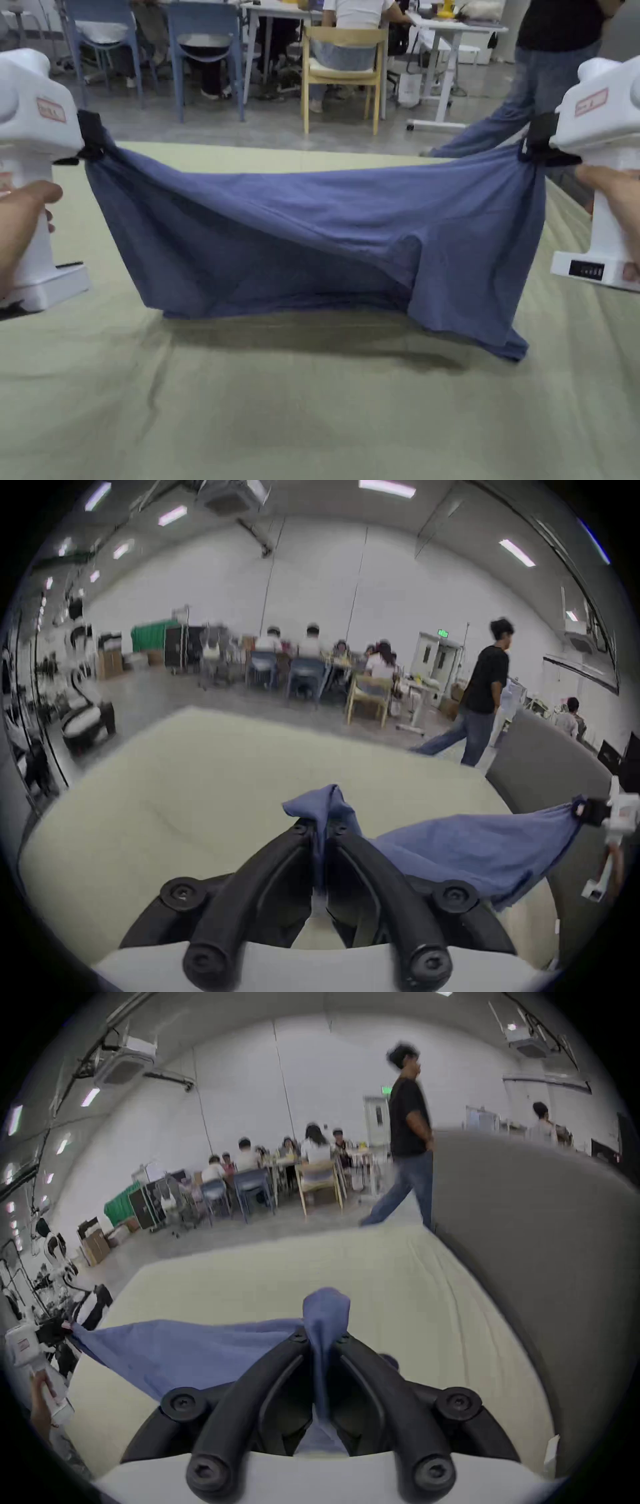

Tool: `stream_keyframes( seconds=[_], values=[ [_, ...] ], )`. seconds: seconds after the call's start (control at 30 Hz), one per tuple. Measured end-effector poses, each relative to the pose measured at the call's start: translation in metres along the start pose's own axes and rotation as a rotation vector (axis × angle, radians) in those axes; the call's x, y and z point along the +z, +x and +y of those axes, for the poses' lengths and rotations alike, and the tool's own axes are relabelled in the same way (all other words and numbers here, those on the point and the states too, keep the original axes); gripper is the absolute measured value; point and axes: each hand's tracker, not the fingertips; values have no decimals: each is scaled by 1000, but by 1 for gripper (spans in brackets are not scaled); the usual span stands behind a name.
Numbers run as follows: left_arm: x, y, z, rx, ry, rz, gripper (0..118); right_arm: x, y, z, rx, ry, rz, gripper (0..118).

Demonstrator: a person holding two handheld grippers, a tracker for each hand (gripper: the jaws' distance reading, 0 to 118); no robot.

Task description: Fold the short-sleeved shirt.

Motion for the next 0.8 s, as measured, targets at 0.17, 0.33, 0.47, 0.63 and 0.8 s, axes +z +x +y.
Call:
stream_keyframes(
  seconds=[0.17,0.33,0.47,0.63,0.8],
  values=[
    [-38,-10,-80,52,-163,-25,4,-49,17,-93,1,-160,-35,8],
    [-11,-21,-108,67,-166,-75,3,-22,23,-137,23,-161,18,8],
    [47,-30,-144,56,-148,-116,4,40,35,-193,4,-146,80,8],
    [130,-42,-198,-3,-148,-132,3,122,56,-271,-44,-160,98,8],
    [207,-62,-251,22,-206,-110,3,196,79,-332,-128,-196,98,8]
  ],
)
